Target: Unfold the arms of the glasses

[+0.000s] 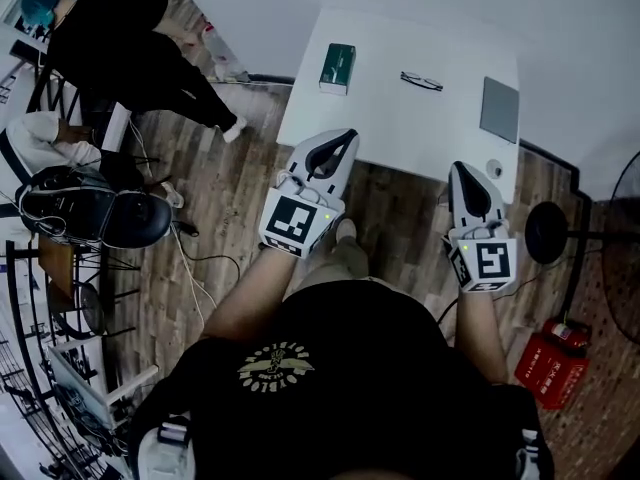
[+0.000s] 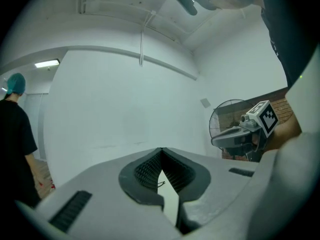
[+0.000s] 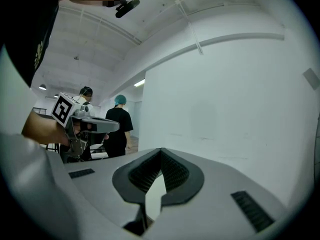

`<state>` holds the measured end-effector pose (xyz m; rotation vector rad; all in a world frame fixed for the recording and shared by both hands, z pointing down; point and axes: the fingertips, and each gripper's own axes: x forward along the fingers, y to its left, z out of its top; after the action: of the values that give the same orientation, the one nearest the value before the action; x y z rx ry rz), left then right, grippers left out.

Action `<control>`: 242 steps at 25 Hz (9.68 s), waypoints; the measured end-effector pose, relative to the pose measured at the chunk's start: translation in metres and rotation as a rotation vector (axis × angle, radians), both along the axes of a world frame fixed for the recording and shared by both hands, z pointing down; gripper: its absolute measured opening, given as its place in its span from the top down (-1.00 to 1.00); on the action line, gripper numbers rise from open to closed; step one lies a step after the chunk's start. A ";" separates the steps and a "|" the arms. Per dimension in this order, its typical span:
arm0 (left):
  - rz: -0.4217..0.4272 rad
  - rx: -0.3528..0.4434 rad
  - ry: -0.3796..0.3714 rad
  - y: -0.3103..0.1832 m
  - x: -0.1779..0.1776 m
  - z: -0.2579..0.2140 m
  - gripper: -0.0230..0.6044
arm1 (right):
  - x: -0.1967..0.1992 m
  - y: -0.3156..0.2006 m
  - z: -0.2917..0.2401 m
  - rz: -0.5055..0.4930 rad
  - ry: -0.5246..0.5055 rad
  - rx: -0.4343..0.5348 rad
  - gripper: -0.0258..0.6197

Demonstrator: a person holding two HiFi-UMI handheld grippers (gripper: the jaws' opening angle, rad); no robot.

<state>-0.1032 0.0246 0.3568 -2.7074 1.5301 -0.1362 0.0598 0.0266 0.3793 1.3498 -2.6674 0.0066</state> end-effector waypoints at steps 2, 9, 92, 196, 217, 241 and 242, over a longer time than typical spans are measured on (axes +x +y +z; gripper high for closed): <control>0.002 -0.005 0.010 -0.011 -0.002 0.002 0.93 | 0.000 -0.008 0.002 0.008 0.005 -0.010 0.92; 0.040 -0.023 0.006 -0.043 0.005 0.015 0.93 | 0.008 -0.031 0.012 0.039 0.020 -0.031 0.92; 0.247 -0.255 -0.254 -0.321 0.081 0.164 0.93 | 0.058 -0.293 0.055 0.165 -0.001 -0.160 0.92; 0.026 -0.305 0.014 -0.279 0.039 0.120 0.86 | 0.033 -0.223 0.027 0.101 -0.120 -0.140 0.92; 0.008 -0.127 0.118 -0.182 -0.061 0.033 0.86 | -0.054 -0.162 -0.028 0.033 -0.055 0.003 0.92; 0.085 -0.129 0.134 -0.187 0.078 0.013 0.86 | -0.026 -0.168 -0.056 -0.303 -0.306 -0.089 0.68; 0.086 -0.131 0.132 -0.186 0.087 0.013 0.86 | -0.021 -0.168 -0.057 -0.320 -0.327 -0.097 0.68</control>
<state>-0.0165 -0.1616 0.3702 -2.9342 1.4826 -0.0589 0.0383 -0.1417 0.3223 0.9501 -3.0767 0.3425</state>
